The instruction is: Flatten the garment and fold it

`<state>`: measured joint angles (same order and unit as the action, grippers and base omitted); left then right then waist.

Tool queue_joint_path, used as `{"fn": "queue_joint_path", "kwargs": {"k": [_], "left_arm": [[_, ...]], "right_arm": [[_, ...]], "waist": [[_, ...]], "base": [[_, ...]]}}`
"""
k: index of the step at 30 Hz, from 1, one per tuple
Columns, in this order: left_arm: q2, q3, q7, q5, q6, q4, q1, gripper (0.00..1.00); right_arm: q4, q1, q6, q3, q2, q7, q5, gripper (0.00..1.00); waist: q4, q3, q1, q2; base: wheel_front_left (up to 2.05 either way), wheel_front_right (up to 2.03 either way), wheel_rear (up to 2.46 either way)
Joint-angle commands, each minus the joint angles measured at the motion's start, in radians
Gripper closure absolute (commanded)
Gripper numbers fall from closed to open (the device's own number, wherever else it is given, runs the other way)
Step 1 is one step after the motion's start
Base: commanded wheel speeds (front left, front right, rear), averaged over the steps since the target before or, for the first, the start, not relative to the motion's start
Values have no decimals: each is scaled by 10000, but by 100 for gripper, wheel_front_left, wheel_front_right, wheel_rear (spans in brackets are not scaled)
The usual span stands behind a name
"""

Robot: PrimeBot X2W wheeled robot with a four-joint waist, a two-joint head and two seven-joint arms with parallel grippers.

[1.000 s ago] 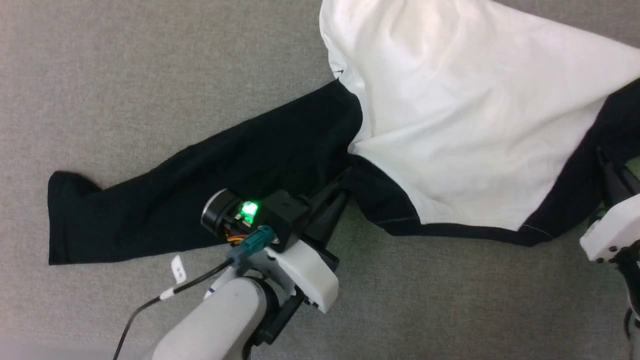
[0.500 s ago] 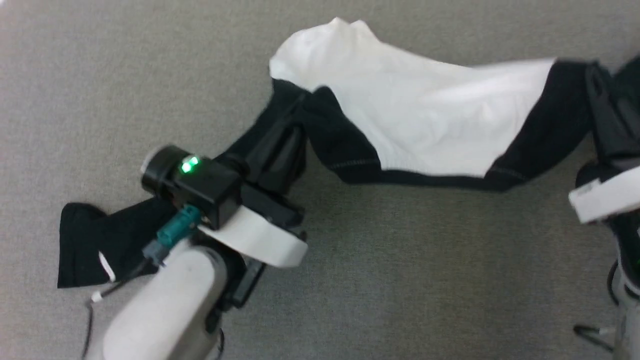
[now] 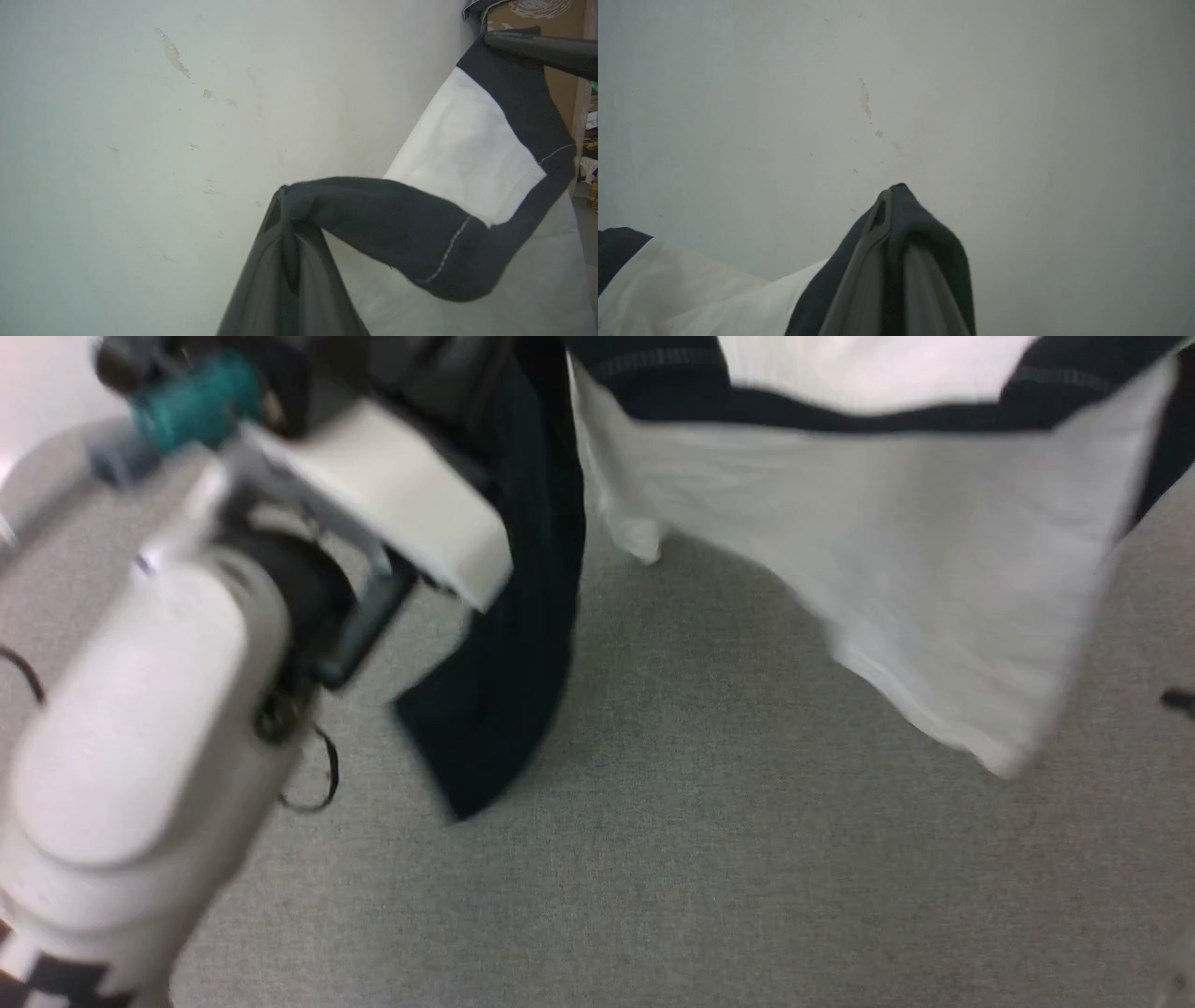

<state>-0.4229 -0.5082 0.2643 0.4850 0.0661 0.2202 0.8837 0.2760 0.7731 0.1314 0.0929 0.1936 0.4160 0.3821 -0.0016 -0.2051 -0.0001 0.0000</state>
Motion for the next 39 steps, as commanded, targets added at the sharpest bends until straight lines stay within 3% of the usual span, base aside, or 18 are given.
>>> {"fn": "queue_joint_path", "kwargs": {"k": [1, 13, 22, 29, 35, 39], "left_arm": [[-79, 152, 368, 231, -138, -208, 530, 100], [-11, 128, 2780, 1392, -297, -818, 1957, 100], [233, 345, 3577, 1442, 369, -1276, 2915, 100], [529, 493, 2958, 270, 632, -2431, 5364, 100], [930, 241, 1996, -881, 540, -3931, 7776, 100], [1298, 386, 979, -1262, 707, -5025, 8978, 100]], "right_arm": [[-271, 515, -7, -108, 112, 90, -85, 100], [-1561, 1972, -7, -326, -98, 1377, -134, 100], [-2357, 2892, -7, -405, -318, 2126, -357, 100], [-3470, 4948, -7, -512, -240, 1799, -1051, 100], [-4695, 7209, -7, -348, -386, 902, -1710, 100], [-5431, 8409, -7, -364, -469, 130, -2325, 100]], "waist": [[-44, 271, 1, 0], [-71, 687, 1, 0], [-370, -309, 1, 0], [-612, -2209, 1, 0], [-644, -4045, 1, 0], [-600, -4900, 1, 0]], "base": [[0, 0, 0], [0, 0, 0], [0, 0, 0], [0, 0, 0], [0, 0, 0], [0, 0, 0]]}}
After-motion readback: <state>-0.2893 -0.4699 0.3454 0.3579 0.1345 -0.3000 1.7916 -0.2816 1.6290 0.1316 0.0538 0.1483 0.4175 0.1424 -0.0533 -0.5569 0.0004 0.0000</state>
